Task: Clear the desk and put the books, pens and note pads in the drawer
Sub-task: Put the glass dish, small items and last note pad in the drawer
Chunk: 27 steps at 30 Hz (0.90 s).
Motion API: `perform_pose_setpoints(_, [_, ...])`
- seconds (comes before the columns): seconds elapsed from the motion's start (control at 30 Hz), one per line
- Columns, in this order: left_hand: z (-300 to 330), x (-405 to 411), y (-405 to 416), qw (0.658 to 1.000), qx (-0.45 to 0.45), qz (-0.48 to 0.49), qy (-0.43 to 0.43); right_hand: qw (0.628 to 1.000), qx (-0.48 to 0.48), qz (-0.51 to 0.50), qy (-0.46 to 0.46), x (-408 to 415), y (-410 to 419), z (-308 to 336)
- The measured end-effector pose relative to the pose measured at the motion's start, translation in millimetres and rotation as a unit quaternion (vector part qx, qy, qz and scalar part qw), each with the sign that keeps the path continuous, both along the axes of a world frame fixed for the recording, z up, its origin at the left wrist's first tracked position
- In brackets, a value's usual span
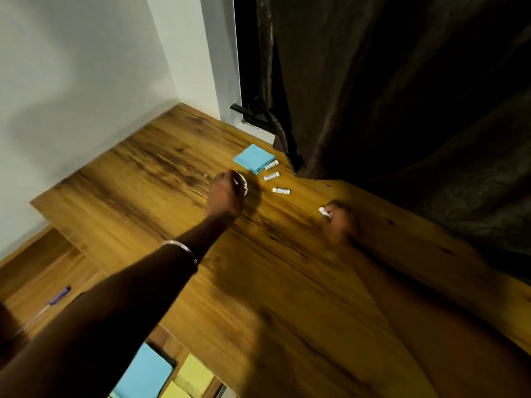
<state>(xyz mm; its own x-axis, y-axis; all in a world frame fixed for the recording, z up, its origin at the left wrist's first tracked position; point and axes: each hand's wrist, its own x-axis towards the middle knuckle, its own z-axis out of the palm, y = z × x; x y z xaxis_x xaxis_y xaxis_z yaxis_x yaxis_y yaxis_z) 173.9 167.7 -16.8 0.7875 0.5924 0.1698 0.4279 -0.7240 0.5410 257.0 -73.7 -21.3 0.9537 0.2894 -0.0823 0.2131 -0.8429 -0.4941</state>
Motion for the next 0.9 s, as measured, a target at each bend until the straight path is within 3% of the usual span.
perform_pose_setpoints(0.03, [-3.3,-3.8,-12.9,0.995,-0.096,0.020,-0.035,1.000,0.019,-0.004,0.002,-1.0,5.9,-4.1])
perform_pose_setpoints(0.1, [-10.5,-13.0,-42.5,0.943,-0.327,0.037,-0.047,0.999,0.042,-0.005,0.015,-9.4,22.7,-6.4])
perform_pose_setpoints(0.17, [-14.7,-22.0,-68.4,0.848,-0.529,0.028,-0.028,0.995,0.091,0.005,0.051,-22.2,44.8,-3.6])
perform_pose_setpoints(0.23, [-15.3,-23.6,-80.9,0.776,-0.628,0.057,-0.035,0.986,0.141,0.025,0.079,-35.4,64.9,-0.6])
perform_pose_setpoints(0.27, [-12.3,-24.4,-86.3,0.752,-0.653,0.080,-0.042,0.984,0.149,0.036,0.096,-41.1,72.4,-0.3])
perform_pose_setpoints(0.43, [-11.9,-21.9,-76.8,0.706,-0.688,0.128,-0.108,0.975,0.147,0.112,0.122,-52.9,95.2,-5.2])
perform_pose_setpoints(0.63, [-16.6,-12.0,-49.0,0.711,-0.686,0.142,-0.060,0.987,0.119,0.111,0.013,-23.3,94.7,-1.2])
perform_pose_setpoints(0.73, [-18.3,-2.8,-42.7,0.705,-0.695,0.128,-0.052,0.994,0.002,0.092,-0.064,-0.2,99.5,-7.1])
perform_pose_setpoints(0.8, [-16.0,1.7,-43.7,0.694,-0.704,0.138,-0.067,0.989,-0.085,0.105,-0.063,13.2,102.6,-13.0])
perform_pose_setpoints(0.9, [-16.5,6.8,-42.7,0.690,-0.707,0.139,-0.066,0.983,-0.134,0.114,-0.053,23.4,111.4,-24.2])
